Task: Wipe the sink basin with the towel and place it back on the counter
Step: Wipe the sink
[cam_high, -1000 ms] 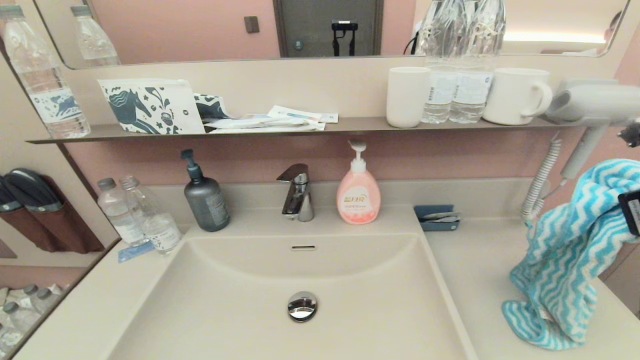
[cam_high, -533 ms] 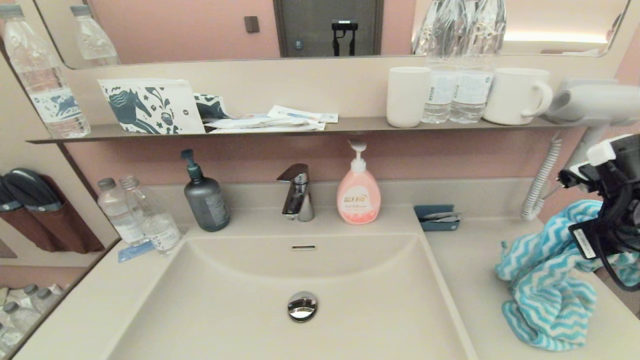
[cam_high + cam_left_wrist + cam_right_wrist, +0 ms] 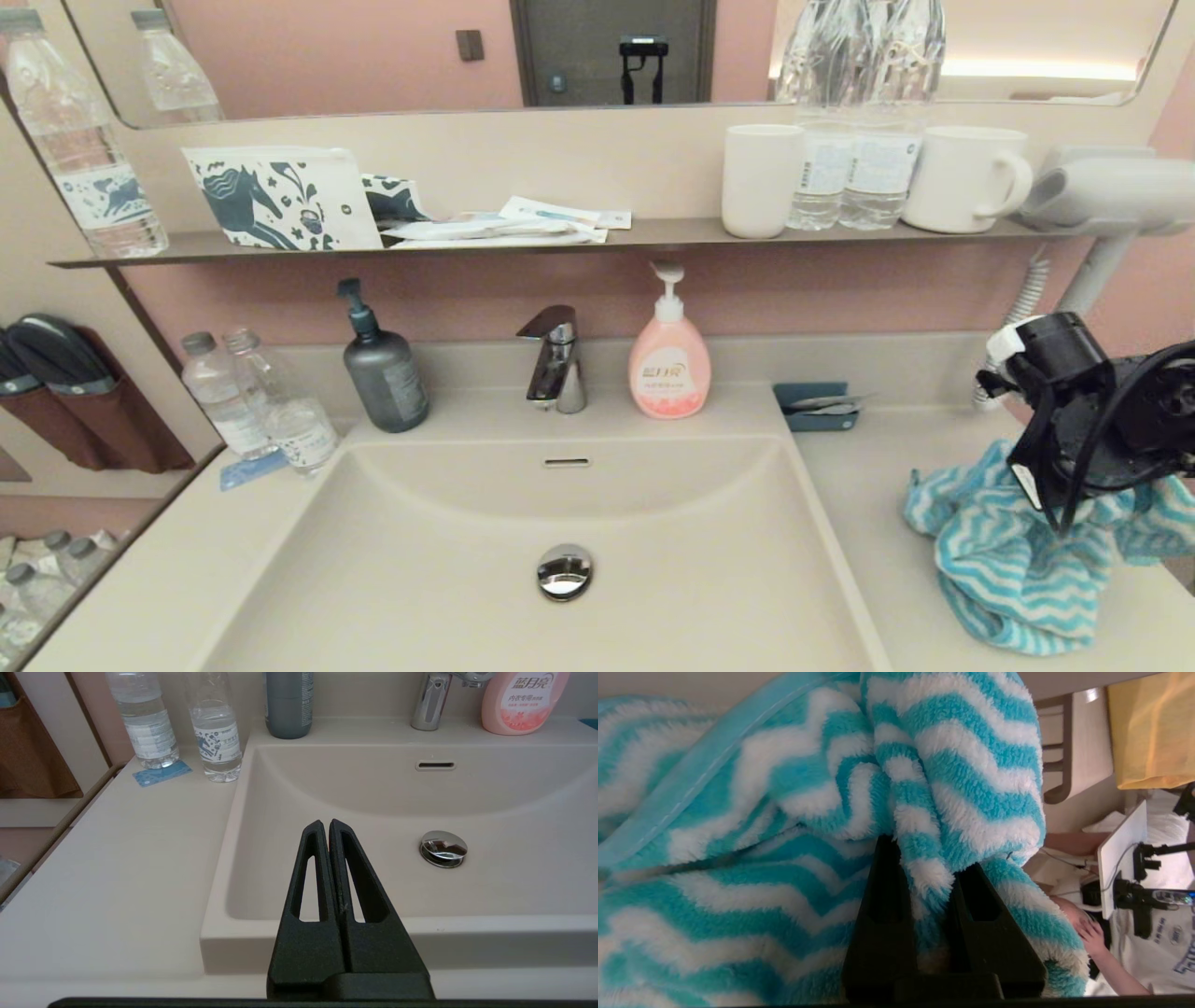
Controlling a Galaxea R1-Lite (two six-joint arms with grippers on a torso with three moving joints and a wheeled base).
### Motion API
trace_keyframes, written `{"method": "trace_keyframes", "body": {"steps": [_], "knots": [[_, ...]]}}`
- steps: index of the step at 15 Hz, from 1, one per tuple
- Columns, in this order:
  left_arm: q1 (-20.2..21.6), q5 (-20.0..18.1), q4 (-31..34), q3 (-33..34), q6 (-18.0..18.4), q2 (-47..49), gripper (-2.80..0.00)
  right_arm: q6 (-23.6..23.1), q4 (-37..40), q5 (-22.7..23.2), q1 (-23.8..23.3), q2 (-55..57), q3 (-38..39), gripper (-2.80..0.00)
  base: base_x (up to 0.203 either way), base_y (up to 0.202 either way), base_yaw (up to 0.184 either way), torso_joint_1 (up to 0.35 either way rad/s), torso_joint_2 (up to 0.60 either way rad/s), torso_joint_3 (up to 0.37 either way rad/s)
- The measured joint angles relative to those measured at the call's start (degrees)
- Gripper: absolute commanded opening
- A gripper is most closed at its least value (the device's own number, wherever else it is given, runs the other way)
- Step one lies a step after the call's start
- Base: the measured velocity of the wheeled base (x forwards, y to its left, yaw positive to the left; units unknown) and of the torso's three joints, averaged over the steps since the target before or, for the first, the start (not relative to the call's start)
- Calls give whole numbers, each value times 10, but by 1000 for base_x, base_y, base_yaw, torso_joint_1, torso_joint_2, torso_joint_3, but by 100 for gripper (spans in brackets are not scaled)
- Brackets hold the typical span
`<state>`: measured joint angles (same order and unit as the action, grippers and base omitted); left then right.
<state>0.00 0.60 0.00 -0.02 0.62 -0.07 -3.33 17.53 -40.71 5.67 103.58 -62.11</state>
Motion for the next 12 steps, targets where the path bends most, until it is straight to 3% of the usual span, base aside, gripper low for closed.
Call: {"method": "trace_keyframes", "body": {"steps": [6,7,8,12], "knots": [[0,0,0,0,0,0,-280,30,-13,10,10,95,-24,-280,0,0,0,0,0,0],[0,0,0,0,0,0,-280,31,-13,14,13,104,-24,-31,0,0,0,0,0,0],[0,0,0,0,0,0,-280,31,-13,15,16,111,-24,0,0,0,0,0,0,0],[0,0,0,0,0,0,-280,30,-13,18,25,108,-25,0,0,0,0,0,0,0]]}}
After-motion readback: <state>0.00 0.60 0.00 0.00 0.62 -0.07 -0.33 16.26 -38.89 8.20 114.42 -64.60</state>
